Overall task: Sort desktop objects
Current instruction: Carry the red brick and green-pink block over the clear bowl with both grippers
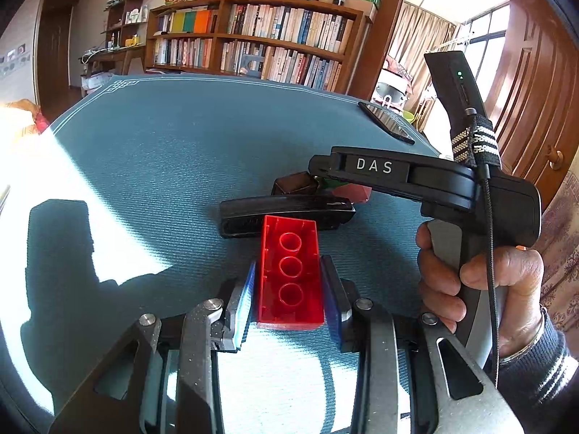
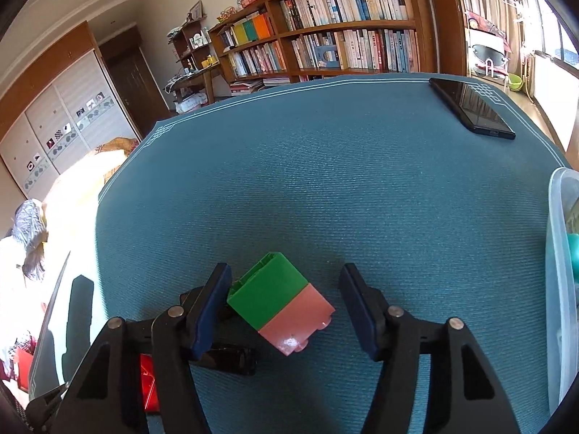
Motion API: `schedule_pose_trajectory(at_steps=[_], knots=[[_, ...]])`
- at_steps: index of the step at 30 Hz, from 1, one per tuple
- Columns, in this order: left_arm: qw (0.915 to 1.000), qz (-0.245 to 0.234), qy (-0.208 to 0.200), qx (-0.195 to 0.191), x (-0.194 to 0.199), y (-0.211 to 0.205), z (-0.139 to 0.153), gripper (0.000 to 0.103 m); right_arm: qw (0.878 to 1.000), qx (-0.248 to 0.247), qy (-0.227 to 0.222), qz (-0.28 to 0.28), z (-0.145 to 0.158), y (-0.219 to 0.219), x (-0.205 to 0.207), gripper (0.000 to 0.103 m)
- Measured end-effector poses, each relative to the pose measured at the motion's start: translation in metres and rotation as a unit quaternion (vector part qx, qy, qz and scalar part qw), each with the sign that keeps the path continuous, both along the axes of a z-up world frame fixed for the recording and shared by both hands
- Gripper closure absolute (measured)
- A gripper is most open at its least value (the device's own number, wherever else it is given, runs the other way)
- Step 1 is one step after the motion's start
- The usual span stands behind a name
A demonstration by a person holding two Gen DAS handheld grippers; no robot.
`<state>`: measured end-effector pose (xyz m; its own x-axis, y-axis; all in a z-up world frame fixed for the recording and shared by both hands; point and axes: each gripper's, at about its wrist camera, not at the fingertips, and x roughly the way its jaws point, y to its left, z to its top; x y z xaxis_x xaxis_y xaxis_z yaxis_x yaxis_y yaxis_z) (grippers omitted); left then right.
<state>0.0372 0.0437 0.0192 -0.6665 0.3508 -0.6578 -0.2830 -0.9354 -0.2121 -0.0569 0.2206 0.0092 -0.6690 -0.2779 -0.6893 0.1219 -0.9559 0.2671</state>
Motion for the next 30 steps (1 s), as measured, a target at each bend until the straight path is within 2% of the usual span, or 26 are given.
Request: schedule_pose_trajectory(at_steps=[1, 8, 14, 22, 30], knots=[[1.0, -0.001, 0.0, -0.001, 0.0, 0.001, 0.0, 0.066, 1.0, -0.003, 0.0, 0.006, 0.001, 0.0, 0.001, 0.046], [1.0, 0.002, 0.0, 0.001, -0.003, 0.003, -0.002, 0.066, 1.0, -0.001, 0.001, 0.0, 0.003, 0.001, 0.011, 0.047], [1.0, 0.005, -0.003, 0.004, -0.004, 0.002, -0.004, 0.066, 1.0, -0.014, 0.021, -0.009, 0.018, 0.005, 0.026, 0.047], [0.9998, 0.004, -0.013, 0.011, -0.004, 0.004, -0.006, 0.066, 0.998, -0.033, 0.032, -0.046, 0.027, 0.028, 0.048, 0.047], [1.0, 0.003, -0.001, -0.008, 0.003, 0.011, -0.003, 0.066, 0.996, -0.03, 0.04, -0.08, 0.03, 0.049, 0.069, 0.047]])
